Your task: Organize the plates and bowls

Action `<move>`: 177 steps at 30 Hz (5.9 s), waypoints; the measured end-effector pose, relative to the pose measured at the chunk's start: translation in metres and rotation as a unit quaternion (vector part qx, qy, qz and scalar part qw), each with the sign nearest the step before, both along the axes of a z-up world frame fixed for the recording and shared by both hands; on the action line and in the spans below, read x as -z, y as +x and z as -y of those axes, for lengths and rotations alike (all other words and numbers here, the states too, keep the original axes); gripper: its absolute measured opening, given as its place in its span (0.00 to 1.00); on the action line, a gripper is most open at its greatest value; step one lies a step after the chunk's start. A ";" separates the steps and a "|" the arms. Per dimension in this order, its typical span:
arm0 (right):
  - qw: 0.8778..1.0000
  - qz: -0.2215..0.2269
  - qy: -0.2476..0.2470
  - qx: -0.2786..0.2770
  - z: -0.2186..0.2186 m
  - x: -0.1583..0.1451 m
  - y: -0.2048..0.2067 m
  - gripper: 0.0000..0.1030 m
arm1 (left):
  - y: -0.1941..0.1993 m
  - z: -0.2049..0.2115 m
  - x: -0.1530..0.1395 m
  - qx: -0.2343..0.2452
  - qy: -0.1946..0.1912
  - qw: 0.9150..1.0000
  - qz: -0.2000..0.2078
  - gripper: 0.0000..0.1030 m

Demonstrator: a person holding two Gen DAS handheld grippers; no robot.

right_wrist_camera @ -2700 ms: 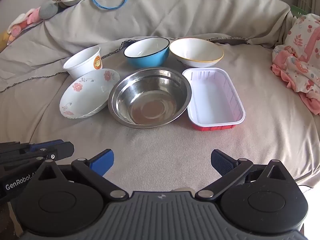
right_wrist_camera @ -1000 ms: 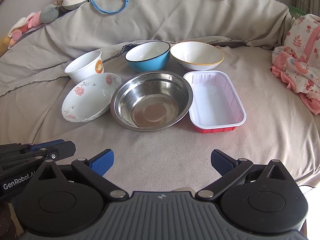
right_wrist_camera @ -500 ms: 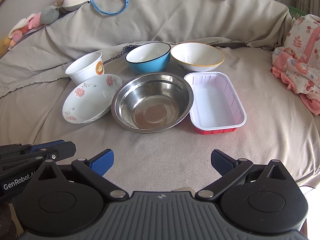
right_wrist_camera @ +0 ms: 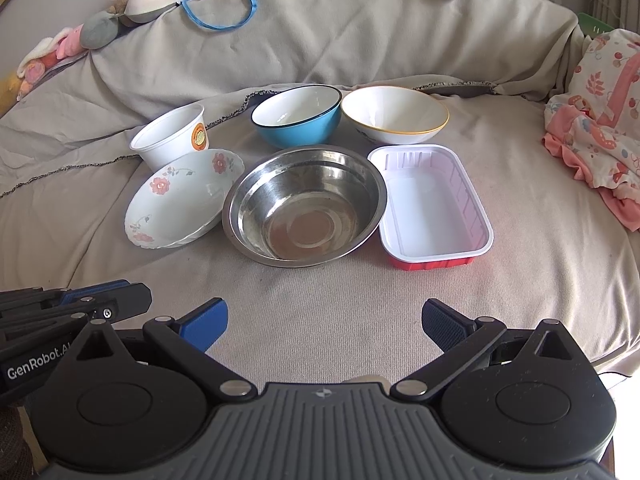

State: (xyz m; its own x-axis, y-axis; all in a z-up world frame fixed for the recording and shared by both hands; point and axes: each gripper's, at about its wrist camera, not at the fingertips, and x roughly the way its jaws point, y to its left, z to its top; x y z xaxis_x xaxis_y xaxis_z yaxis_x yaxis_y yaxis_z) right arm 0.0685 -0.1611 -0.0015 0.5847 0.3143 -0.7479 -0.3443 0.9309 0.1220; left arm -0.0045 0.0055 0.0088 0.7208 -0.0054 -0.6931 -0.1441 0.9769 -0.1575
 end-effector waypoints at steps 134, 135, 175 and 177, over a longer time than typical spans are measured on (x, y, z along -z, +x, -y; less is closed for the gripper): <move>0.992 -0.099 0.078 0.003 -0.009 0.099 0.156 1.00 | 0.184 -0.066 0.070 0.034 -0.059 0.996 -0.065 0.21; 0.993 -0.082 0.079 0.004 -0.010 0.099 0.154 0.98 | 0.183 -0.065 0.070 0.034 -0.058 0.996 -0.066 0.21; 0.992 -0.021 0.102 -0.077 -0.115 0.010 0.171 0.51 | 0.144 -0.186 0.022 -0.059 -0.125 0.990 0.005 0.21; 0.992 -0.034 0.090 -0.085 -0.142 0.023 0.173 0.51 | 0.139 -0.204 0.034 -0.080 -0.134 0.988 0.010 0.22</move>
